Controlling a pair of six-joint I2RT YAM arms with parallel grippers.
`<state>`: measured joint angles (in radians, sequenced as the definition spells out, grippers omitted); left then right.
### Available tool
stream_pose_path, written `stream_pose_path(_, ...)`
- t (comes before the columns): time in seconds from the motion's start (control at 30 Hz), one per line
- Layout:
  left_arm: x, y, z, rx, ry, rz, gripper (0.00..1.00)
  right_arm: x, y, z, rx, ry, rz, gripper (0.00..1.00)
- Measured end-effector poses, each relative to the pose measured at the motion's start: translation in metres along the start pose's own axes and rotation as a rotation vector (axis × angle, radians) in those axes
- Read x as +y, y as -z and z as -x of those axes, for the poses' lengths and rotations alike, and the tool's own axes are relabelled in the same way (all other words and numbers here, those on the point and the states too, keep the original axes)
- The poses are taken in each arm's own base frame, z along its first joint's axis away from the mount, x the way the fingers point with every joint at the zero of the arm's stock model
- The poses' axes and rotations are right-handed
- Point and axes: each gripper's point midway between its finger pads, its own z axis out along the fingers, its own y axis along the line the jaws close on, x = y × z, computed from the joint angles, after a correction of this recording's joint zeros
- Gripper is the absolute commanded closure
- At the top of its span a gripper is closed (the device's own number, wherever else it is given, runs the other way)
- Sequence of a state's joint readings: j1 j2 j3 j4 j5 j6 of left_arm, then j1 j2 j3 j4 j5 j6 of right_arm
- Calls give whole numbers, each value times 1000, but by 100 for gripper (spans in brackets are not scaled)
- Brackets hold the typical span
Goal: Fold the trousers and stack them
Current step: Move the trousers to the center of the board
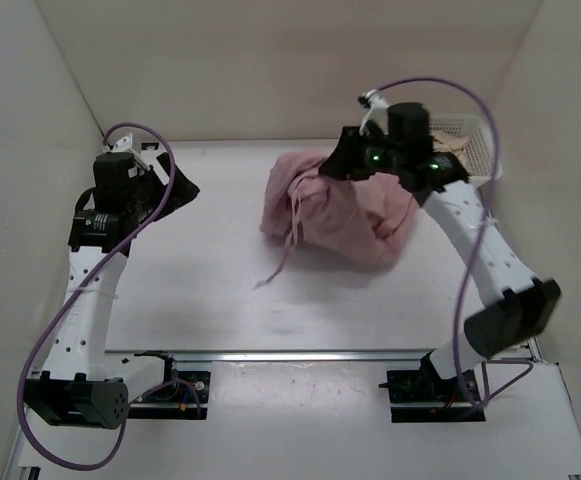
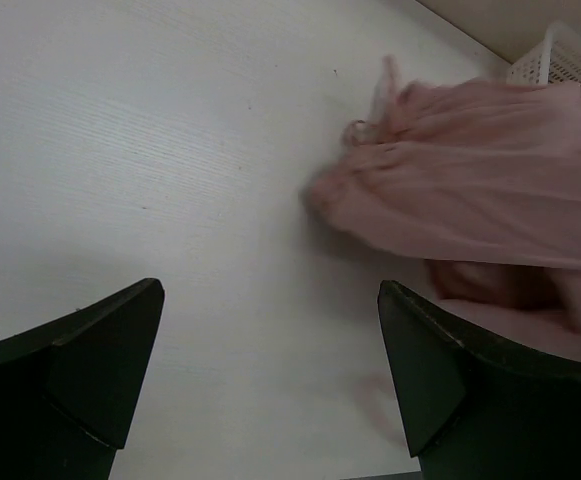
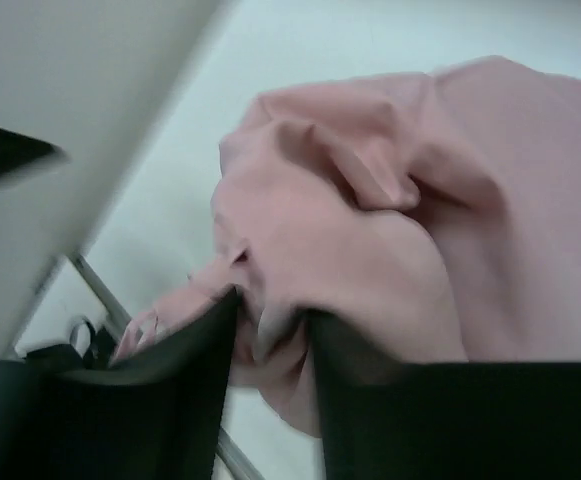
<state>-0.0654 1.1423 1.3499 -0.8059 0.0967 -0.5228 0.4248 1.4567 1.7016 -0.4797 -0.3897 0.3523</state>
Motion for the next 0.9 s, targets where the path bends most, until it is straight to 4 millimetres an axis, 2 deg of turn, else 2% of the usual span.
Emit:
stream_pose_path(0.03,1,1,-1,1,3,-1,0,-17,-17,-27,87,-41,-29,28)
stream_pose_path(0.1,2,3,-7,11,4,-4,0,-51,-44,-79,252,-116,-94,15)
stream_pose_path(0.13,3,4,-10,17,2,-9,0,-66,-50,-102,322,-141,-137,1)
stream_pose_path(0.17,5,4,-17,36,2,-8,0,-80,-46,-133,416,-178,-199,0)
stream_pose_path(0.23,6,2,-28,65,-9,-22,0,-90,-30,-140,419,-178,-270,0)
stream_pose_path(0.3,3,-3,-45,124,-31,-27,0,-93,1,-134,365,-174,-332,0)
stream_pose_path(0.4,-17,-22,-78,237,-94,-57,0,-109,63,-105,170,-189,-456,0)
stream_pose_path(0.47,-22,-43,-103,323,-129,-35,0,-126,96,-108,93,-249,-532,0)
stream_pose_path(0.5,-22,-56,-116,370,-140,-13,0,-133,106,-113,78,-281,-555,0)
stream_pose_path(0.53,-17,-72,-127,412,-141,28,0,-141,109,-123,78,-317,-566,0)
stream_pose_path(0.6,-5,-99,-139,467,-134,105,0,-150,103,-154,144,-389,-560,0)
stream_pose_path(0.63,2,-114,-142,486,-123,141,0,-154,95,-178,208,-432,-558,0)
stream_pose_path(0.73,27,-148,-144,517,-65,238,0,-152,81,-229,363,-503,-544,0)
stream_pose_path(0.8,46,-168,-140,529,-8,291,0,-144,73,-250,432,-520,-519,0)
stream_pose_path(0.9,62,-199,-126,521,49,328,0,-135,66,-263,466,-518,-482,0)
